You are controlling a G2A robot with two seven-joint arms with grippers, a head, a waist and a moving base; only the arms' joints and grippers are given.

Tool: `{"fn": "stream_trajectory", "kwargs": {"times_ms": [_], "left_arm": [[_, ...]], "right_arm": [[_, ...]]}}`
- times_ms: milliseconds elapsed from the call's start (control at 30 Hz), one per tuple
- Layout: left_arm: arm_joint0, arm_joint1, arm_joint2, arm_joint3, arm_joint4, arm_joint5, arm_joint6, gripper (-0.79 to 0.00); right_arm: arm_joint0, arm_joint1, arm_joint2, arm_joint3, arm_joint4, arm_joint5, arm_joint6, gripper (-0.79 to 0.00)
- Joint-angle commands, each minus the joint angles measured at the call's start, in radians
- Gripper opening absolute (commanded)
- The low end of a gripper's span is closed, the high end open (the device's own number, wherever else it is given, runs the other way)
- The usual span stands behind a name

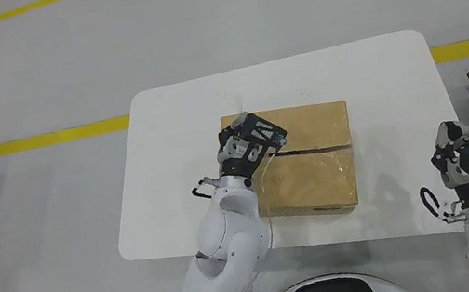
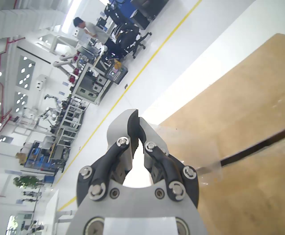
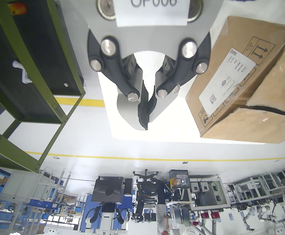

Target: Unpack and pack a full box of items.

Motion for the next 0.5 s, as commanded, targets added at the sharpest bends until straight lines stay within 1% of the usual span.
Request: {"fn": "stream_trajectory", "kwargs": {"times_ms": [0,33,133,233,367,400,467], "left_arm": [[0.020,0.008,-0.053,-0.025,0.020,-0.015,0.005,-0.785],[0.034,0.012,-0.090,-0.035,0.028,-0.016,0.003,-0.785],[0.062,0.021,-0.159,-0.049,0.045,-0.020,0.007,-0.785],[0.084,0.026,-0.204,-0.063,0.083,-0.016,0.003,-0.785],[0.094,0.032,-0.262,-0.057,0.098,-0.013,0.031,-0.785],[0.096,0.034,-0.277,-0.056,0.103,-0.009,0.040,-0.785],[0.105,0.034,-0.309,-0.050,0.091,0.036,0.059,-0.785]], "right_arm": [[0.015,0.000,-0.006,-0.001,0.000,-0.012,0.002,-0.785],[0.027,0.000,-0.011,-0.003,0.003,-0.020,0.005,-0.785],[0.054,0.000,-0.025,-0.004,-0.005,-0.039,0.017,-0.785],[0.080,-0.001,-0.044,-0.003,-0.015,-0.052,0.027,-0.785],[0.106,-0.003,-0.068,0.001,-0.023,-0.056,0.035,-0.785],[0.112,-0.003,-0.076,0.003,-0.028,-0.059,0.038,-0.785],[0.125,-0.004,-0.093,0.006,-0.035,-0.063,0.042,-0.785]]}}
